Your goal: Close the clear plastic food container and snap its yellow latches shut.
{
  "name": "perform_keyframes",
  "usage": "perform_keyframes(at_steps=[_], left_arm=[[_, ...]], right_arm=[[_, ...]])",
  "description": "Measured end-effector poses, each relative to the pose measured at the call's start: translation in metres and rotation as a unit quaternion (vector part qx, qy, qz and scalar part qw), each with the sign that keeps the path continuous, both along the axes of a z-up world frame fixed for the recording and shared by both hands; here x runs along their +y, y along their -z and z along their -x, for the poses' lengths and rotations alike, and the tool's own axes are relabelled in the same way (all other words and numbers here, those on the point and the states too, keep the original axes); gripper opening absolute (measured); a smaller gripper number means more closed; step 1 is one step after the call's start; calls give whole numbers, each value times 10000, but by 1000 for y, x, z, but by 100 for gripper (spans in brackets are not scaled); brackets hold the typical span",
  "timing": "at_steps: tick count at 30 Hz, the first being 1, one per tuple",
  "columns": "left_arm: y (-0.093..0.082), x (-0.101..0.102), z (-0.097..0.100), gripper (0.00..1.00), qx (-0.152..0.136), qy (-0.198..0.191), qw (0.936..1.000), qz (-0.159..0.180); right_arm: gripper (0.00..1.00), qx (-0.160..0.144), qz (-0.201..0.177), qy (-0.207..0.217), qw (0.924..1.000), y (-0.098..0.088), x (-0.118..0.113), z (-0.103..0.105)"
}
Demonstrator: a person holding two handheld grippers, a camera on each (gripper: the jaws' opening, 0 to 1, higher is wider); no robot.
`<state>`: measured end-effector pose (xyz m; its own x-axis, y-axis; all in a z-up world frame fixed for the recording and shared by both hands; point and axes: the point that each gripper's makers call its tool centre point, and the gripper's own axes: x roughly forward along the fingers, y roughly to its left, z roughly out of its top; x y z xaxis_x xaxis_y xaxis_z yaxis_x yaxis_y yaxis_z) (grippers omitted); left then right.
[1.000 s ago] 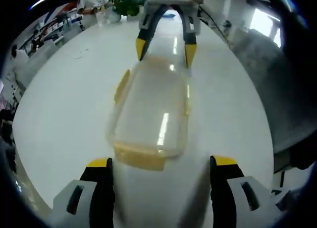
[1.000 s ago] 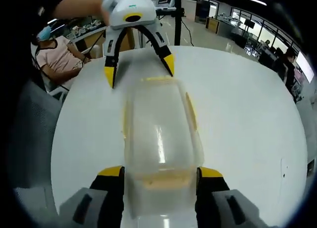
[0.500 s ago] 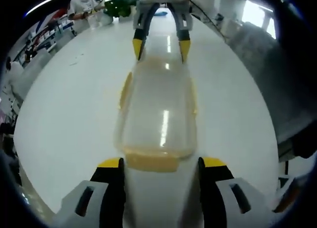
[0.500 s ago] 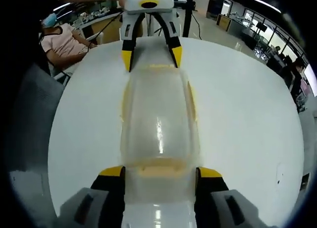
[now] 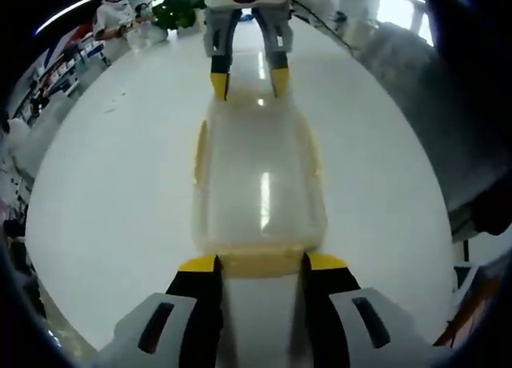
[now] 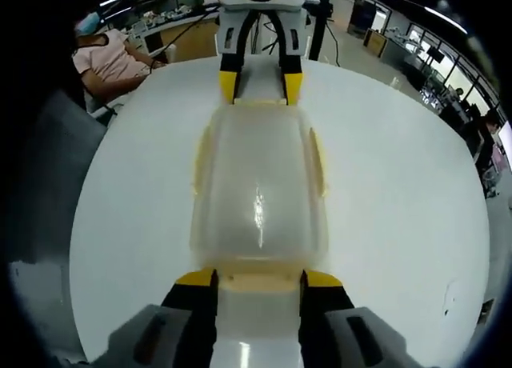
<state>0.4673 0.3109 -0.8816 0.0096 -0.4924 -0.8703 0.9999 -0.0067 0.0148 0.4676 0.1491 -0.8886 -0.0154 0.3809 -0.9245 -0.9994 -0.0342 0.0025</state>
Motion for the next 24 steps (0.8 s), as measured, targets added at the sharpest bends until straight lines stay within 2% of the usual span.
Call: perform_keyframes(at_steps=[3,6,17,24], left_arm=[[1,-2,1,39,-84,20,9999,-138],[2,-1,-2,39,-46,27,9999,-152],[2,0,-3,36,21,-296,9996,-17],[-4,3,1,35,-82,-297,9993,-225]], right_arm=[[38,3,-23,-18,10000,1,1,0],[38,-7,46,31,10000,1,1,1],[36,16,-13,5,10000,0,0,0],[36,34,30,16,10000,-8,4,7]])
